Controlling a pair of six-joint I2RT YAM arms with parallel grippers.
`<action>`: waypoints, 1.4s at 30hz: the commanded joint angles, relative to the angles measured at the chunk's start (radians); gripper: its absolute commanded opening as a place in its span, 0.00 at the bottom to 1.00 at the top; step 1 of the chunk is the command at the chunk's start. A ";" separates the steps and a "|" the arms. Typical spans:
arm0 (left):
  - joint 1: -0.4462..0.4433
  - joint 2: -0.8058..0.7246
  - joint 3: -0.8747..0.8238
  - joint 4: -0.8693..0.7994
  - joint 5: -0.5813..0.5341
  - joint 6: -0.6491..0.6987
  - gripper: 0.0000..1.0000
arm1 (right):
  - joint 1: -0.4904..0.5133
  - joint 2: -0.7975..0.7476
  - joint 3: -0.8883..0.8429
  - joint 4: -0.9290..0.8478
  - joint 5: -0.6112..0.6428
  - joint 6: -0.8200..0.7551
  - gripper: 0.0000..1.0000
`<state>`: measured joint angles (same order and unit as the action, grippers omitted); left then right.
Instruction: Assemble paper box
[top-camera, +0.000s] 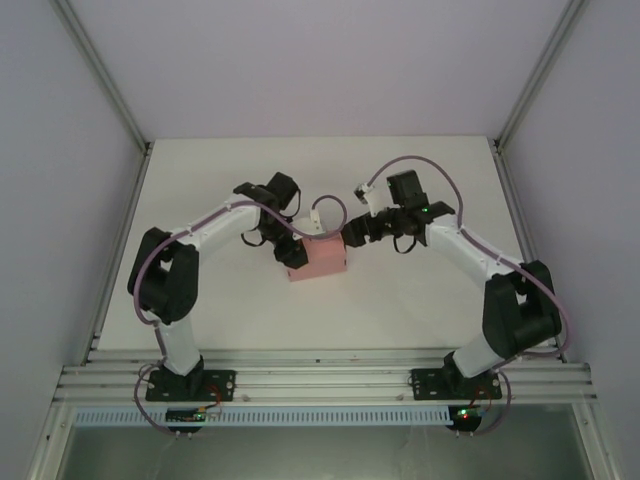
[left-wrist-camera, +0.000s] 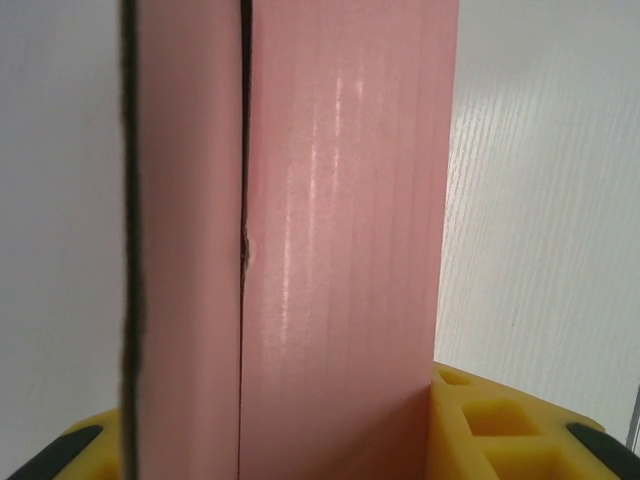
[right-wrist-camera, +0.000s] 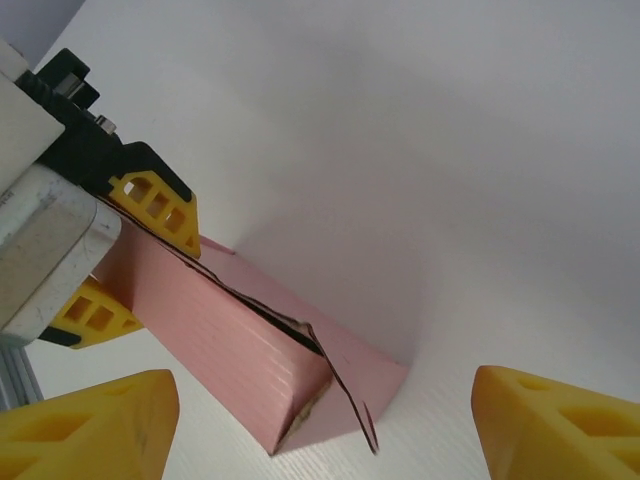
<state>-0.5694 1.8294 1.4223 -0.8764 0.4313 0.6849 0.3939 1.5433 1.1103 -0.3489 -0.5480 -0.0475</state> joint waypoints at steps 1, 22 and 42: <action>-0.002 0.019 0.036 -0.039 0.034 0.022 0.39 | 0.014 0.037 0.049 -0.036 0.004 -0.052 0.71; -0.002 0.036 0.061 0.011 0.013 -0.045 0.39 | 0.103 0.003 0.007 -0.042 0.149 0.209 0.00; -0.007 0.077 0.108 0.026 0.004 -0.066 0.40 | 0.190 -0.111 -0.222 0.138 0.278 0.462 0.00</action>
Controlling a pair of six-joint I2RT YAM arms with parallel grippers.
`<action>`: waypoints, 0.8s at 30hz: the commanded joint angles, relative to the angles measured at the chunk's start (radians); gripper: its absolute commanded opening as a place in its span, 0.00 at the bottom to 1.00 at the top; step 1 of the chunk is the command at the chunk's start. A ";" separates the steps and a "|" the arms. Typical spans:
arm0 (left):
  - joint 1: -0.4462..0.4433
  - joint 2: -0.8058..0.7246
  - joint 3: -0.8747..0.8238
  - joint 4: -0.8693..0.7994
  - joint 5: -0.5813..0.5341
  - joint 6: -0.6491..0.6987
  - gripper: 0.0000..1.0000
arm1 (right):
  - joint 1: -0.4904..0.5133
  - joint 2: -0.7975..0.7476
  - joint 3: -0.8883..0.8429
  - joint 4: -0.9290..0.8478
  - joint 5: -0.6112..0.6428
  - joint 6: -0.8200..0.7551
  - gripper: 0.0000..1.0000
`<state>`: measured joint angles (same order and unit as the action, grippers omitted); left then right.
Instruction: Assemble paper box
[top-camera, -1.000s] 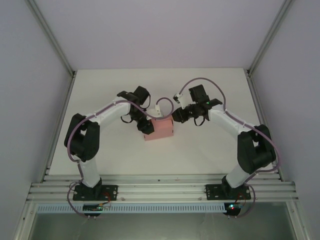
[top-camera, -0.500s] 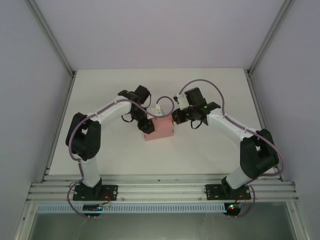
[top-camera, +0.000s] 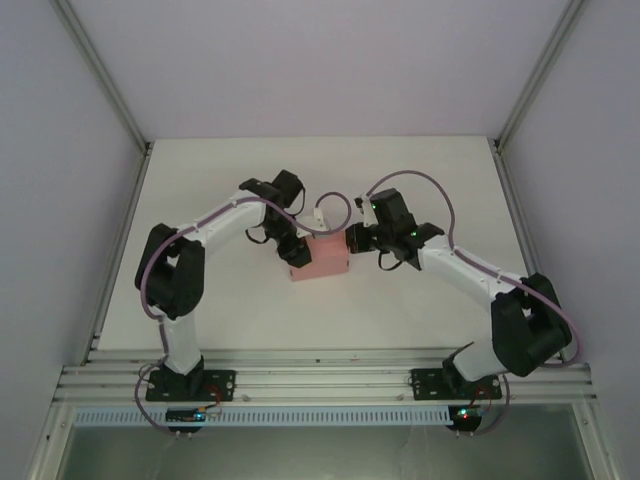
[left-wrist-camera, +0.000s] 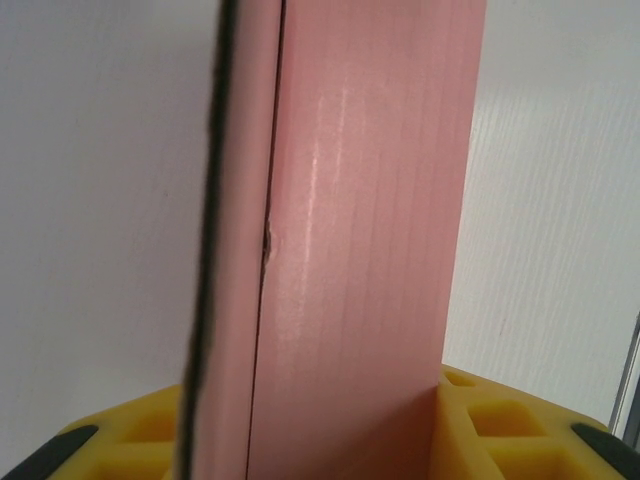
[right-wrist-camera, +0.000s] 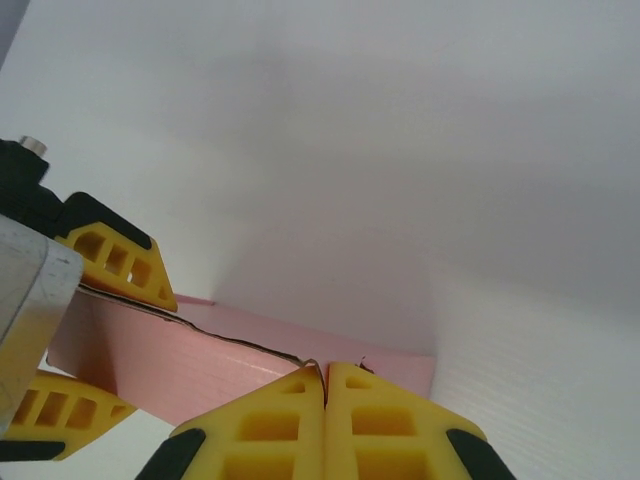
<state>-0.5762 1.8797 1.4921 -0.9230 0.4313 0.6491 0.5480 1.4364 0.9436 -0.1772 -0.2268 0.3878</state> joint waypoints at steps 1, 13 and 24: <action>0.000 0.029 0.039 0.074 0.003 -0.032 0.40 | 0.039 -0.004 -0.070 -0.017 -0.042 0.028 0.00; -0.002 0.038 0.059 0.075 -0.009 -0.048 0.41 | 0.077 -0.075 -0.304 0.191 -0.015 0.171 0.00; -0.020 0.044 0.069 0.069 -0.012 -0.037 0.41 | 0.080 -0.085 -0.224 0.034 -0.063 0.254 0.00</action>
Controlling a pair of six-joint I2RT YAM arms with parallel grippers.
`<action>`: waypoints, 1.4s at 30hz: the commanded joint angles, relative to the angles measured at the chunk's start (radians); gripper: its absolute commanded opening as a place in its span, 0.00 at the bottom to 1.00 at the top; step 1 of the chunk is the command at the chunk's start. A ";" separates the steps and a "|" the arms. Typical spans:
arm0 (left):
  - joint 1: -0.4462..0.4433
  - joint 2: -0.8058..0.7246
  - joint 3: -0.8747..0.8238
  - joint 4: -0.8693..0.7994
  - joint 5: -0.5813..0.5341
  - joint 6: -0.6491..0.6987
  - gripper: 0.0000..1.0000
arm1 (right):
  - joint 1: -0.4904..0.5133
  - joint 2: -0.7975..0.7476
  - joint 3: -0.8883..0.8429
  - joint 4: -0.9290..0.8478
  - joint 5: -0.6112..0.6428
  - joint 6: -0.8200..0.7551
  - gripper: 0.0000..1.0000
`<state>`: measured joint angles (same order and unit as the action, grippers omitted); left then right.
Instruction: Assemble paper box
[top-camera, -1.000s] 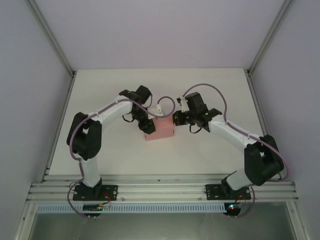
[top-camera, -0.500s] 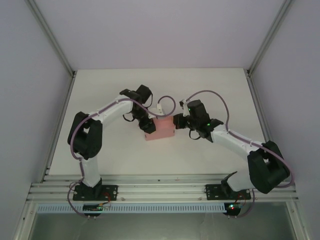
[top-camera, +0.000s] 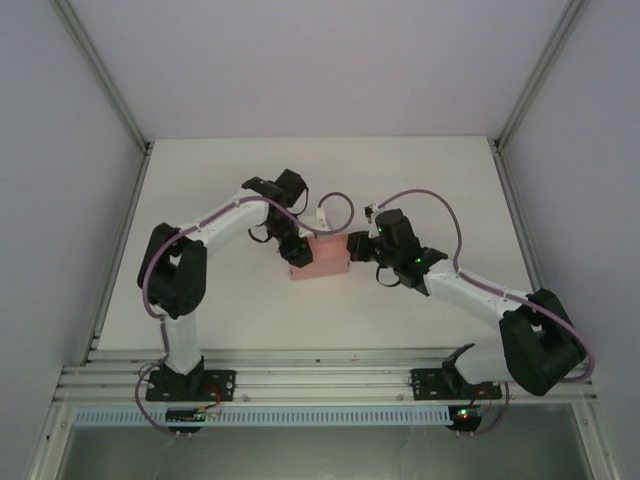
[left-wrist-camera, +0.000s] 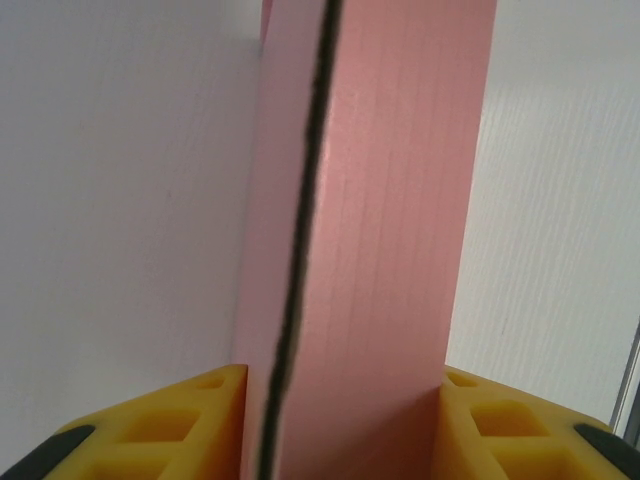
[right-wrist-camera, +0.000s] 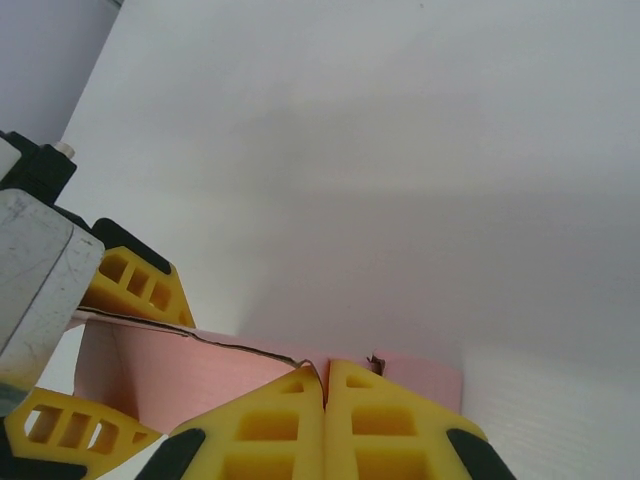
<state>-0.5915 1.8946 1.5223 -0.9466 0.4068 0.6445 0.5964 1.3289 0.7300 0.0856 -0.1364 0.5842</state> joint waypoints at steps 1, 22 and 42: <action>-0.004 0.031 0.040 0.092 0.013 -0.032 0.41 | 0.029 0.018 -0.001 -0.234 -0.136 0.033 0.00; -0.006 0.008 0.034 0.098 0.019 -0.030 0.45 | 0.082 -0.027 -0.152 -0.107 0.101 -0.181 0.00; -0.017 -0.348 -0.219 0.228 -0.264 -0.304 1.00 | 0.149 0.048 0.072 -0.356 0.290 -0.052 0.00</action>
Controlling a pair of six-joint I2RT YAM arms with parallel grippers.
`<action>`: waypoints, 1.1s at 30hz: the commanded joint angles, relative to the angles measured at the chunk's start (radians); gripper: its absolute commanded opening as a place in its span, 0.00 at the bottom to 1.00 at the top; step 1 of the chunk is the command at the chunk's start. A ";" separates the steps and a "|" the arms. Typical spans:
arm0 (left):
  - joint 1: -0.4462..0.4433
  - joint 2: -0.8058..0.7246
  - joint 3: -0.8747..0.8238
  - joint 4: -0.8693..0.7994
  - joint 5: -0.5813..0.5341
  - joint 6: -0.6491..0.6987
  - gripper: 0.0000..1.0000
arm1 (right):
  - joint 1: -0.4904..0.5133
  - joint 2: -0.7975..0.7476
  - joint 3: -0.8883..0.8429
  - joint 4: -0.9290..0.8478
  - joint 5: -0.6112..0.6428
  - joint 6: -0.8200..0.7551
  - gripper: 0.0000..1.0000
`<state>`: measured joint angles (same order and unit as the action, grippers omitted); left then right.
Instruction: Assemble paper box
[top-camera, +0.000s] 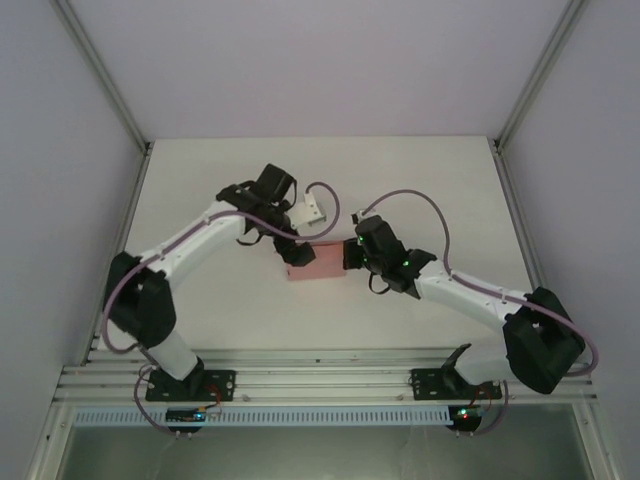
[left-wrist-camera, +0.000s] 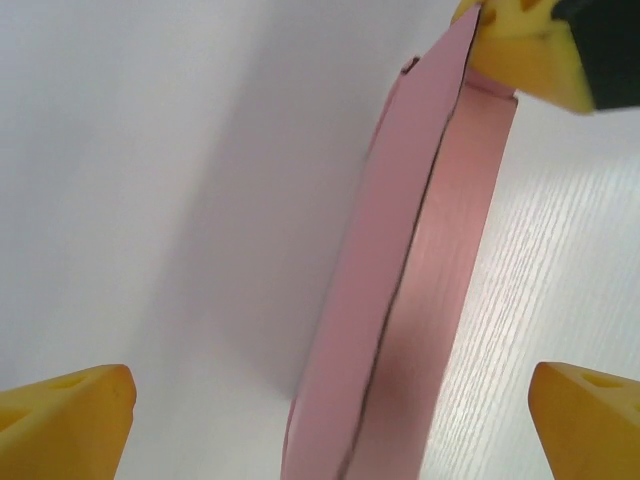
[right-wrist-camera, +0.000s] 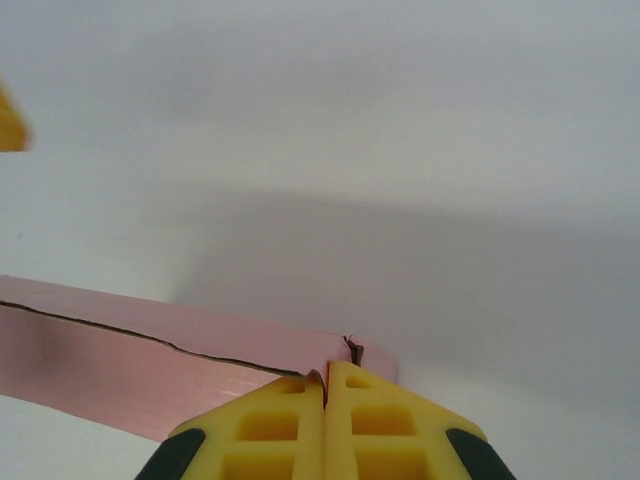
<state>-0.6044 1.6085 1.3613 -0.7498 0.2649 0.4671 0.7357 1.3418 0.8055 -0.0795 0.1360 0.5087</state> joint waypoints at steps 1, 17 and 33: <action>-0.004 -0.090 -0.090 0.033 -0.150 -0.171 1.00 | 0.010 0.034 0.001 -0.199 0.007 0.023 0.00; -0.003 -0.153 -0.169 0.052 -0.145 -0.310 0.32 | 0.024 0.039 0.024 -0.189 0.012 -0.004 0.00; -0.006 -0.124 -0.138 0.097 -0.049 -0.712 0.00 | 0.100 0.046 0.037 -0.248 0.156 0.036 0.00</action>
<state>-0.6041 1.4639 1.1816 -0.6823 0.1444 -0.0608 0.7967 1.3514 0.8482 -0.1848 0.2489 0.5129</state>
